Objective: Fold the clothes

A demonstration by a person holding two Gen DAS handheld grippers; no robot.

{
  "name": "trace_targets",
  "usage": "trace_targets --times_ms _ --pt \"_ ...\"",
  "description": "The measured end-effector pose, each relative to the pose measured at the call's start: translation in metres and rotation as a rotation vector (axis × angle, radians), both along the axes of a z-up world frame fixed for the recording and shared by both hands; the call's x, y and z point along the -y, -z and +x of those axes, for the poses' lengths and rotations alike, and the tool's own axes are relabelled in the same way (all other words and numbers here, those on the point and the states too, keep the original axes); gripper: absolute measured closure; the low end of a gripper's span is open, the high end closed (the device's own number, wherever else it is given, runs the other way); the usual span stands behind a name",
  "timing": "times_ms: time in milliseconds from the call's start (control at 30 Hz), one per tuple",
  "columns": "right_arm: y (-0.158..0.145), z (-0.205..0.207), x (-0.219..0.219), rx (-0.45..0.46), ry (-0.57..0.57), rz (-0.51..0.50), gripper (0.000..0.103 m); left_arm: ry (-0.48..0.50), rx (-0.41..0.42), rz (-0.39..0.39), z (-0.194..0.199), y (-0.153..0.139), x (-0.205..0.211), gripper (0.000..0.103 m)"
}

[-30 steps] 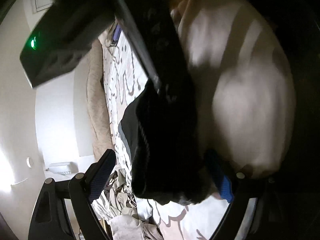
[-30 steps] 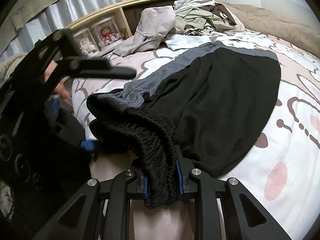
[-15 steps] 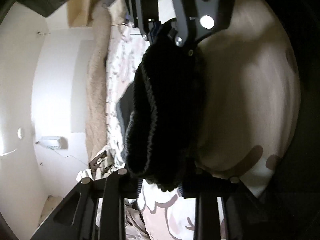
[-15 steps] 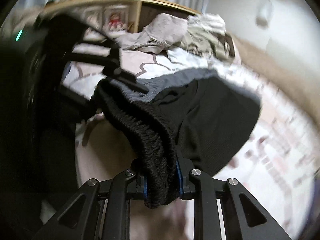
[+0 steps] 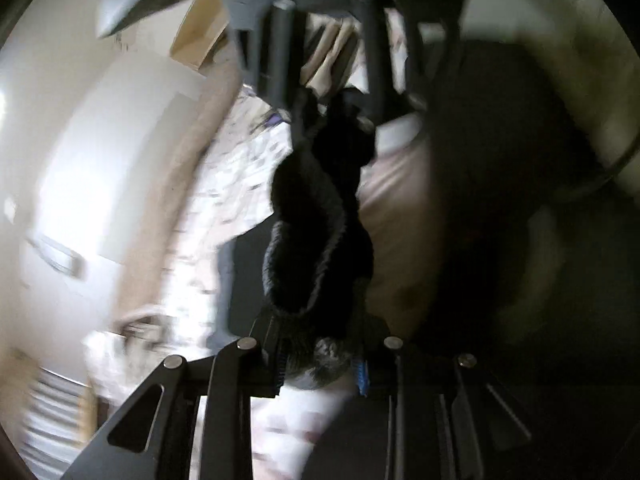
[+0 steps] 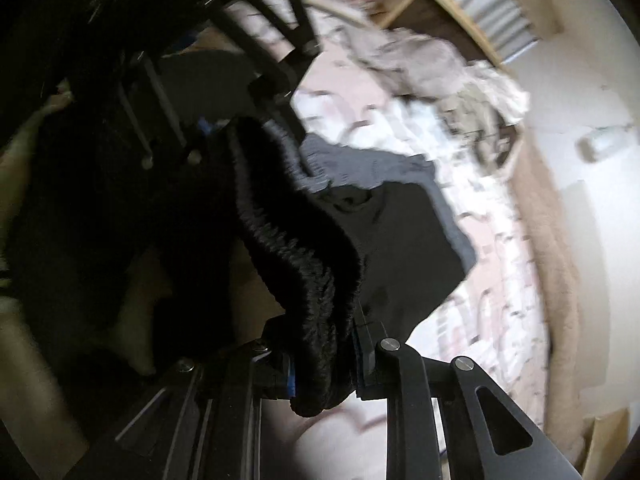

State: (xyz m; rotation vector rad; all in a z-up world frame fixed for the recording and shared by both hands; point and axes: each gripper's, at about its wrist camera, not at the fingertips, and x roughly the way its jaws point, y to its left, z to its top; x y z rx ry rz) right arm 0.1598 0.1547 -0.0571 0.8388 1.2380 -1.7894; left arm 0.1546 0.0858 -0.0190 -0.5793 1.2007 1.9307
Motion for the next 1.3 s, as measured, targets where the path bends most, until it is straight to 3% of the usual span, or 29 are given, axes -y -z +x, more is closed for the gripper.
trace_targets --times_ms 100,167,367,500,633,867,933,1167,1233,1300 --pt "-0.021 0.032 -0.005 0.184 -0.016 0.018 0.082 -0.008 0.141 0.044 0.015 -0.014 0.005 0.077" --pt "-0.029 0.04 -0.007 0.24 -0.013 0.016 0.082 -0.016 0.223 0.066 0.023 -0.022 0.008 0.077" --pt "-0.047 0.0 -0.005 0.193 0.038 -0.014 0.082 -0.188 0.204 0.16 -0.029 -0.044 0.013 0.077" --pt "-0.067 -0.064 0.001 0.132 0.079 -0.035 0.082 -0.297 0.176 0.211 -0.096 -0.063 0.022 0.077" --pt "-0.072 -0.133 0.012 0.139 0.112 -0.037 0.082 -0.384 0.216 0.228 -0.164 -0.064 0.025 0.077" --pt "-0.032 -0.242 0.03 0.249 0.167 -0.012 0.082 -0.481 0.328 0.221 -0.249 -0.001 0.027 0.077" --pt "-0.014 -0.272 0.032 0.294 0.189 -0.015 0.081 -0.512 0.381 0.236 -0.246 0.015 0.021 0.077" --pt "0.048 -0.337 0.037 0.419 0.256 -0.064 0.081 -0.613 0.539 0.262 -0.32 0.075 0.041 0.077" --pt "0.062 -0.351 0.036 0.425 0.304 -0.09 0.073 -0.642 0.577 0.273 -0.334 0.09 0.048 0.077" --pt "0.071 -0.363 0.033 0.416 0.37 -0.124 0.046 -0.672 0.616 0.301 -0.341 0.098 0.056 0.075"
